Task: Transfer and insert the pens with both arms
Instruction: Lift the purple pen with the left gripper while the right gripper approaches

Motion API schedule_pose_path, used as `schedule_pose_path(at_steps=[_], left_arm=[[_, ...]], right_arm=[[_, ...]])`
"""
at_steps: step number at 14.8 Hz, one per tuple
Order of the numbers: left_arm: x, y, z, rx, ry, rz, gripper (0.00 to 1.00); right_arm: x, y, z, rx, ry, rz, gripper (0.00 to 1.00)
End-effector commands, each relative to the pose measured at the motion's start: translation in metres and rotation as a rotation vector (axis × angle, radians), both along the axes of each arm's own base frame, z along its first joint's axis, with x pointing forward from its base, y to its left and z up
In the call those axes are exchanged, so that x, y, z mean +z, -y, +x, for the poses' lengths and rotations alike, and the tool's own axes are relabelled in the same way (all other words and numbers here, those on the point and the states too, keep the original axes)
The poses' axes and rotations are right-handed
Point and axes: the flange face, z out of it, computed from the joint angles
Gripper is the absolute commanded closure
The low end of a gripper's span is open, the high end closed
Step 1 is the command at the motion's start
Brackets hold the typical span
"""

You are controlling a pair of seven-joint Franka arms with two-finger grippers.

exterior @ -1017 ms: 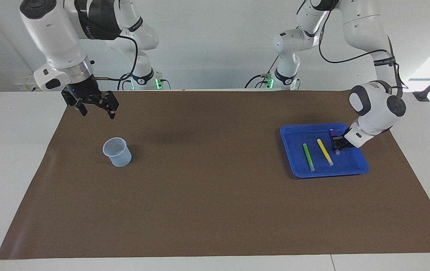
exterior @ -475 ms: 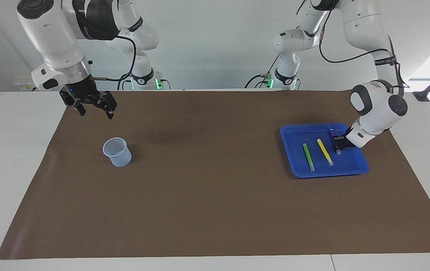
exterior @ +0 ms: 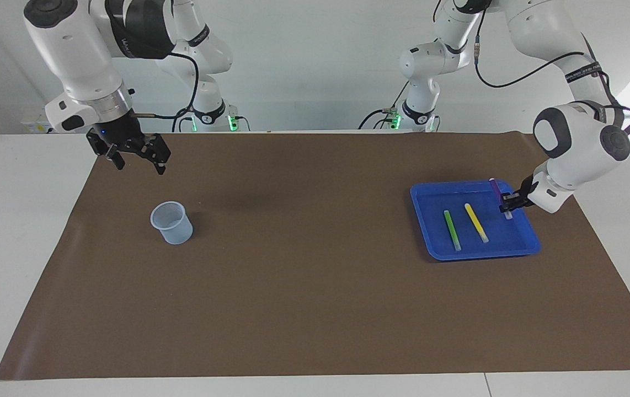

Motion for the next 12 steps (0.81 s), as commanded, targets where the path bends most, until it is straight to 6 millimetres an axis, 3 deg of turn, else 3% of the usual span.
schedule_pose_path(at_steps=[1, 6, 10, 12], left_arm=[[0.038, 0.038, 0.007, 0.188, -0.045, -0.023, 1.0], [0.084, 0.104, 0.006, 0.588, -0.182, -0.14, 1.0], [0.115, 0.144, -0.003, 0.837, -0.287, -0.253, 1.0], [0.119, 0.168, -0.008, 0.986, -0.402, -0.293, 1.0]], right_arm=[[0.002, 0.003, -0.003, 0.022, 0.001, -0.002, 0.0], [0.002, 0.003, -0.003, 0.017, 0.001, -0.001, 0.0], [0.002, -0.006, -0.003, 0.033, -0.002, 0.005, 0.0], [0.003, -0.016, -0.003, 0.022, 0.002, 0.093, 0.0]])
